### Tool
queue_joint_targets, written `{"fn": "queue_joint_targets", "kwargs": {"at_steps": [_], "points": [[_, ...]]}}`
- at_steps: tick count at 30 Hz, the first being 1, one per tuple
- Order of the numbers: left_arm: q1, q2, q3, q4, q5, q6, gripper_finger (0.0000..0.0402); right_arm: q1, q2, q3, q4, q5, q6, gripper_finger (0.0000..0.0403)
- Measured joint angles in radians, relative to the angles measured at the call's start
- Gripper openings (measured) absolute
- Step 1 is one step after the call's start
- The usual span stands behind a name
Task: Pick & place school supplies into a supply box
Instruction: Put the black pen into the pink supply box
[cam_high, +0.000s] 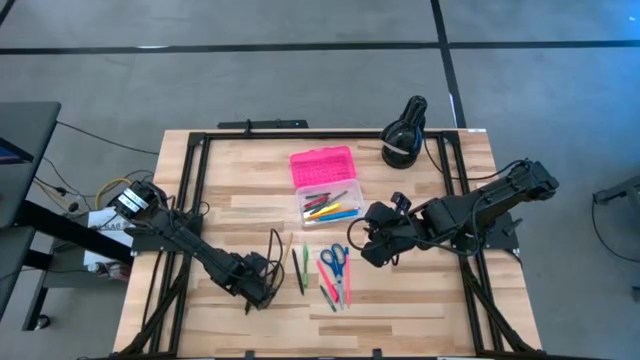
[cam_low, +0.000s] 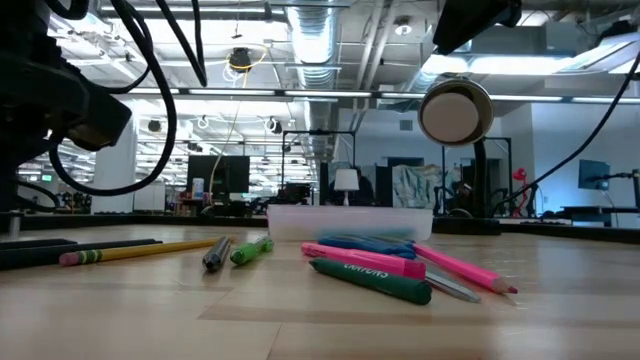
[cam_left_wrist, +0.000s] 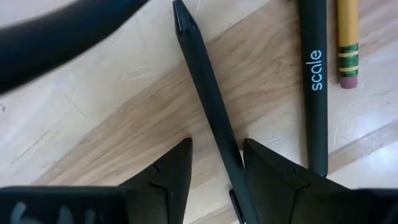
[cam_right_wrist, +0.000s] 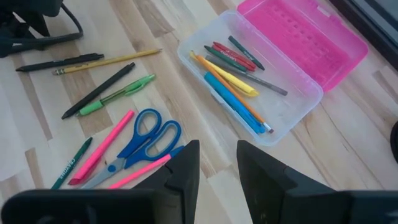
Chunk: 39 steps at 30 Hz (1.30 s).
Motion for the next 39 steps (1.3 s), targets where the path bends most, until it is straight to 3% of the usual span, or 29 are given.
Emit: {"fn": "queue_joint_targets", "kwargs": {"at_steps": [4, 17, 39], "points": [[0.0, 0.0, 0.0, 0.004, -0.002, -0.001, 0.0131, 0.0, 0.0, 0.0, 0.0, 0.0, 0.0, 0.0101], [-0.002, 0.0, -0.001, -0.001, -0.024, 0.007, 0.0032, -0.002, 0.0, 0.0, -0.001, 0.0, -0.003, 0.0101], [-0.002, -0.002, 0.0, -0.006, -0.053, 0.075, 0.0031, -0.002, 0.0, 0.0, 0.0, 0.0, -0.019, 0.0101]]}}
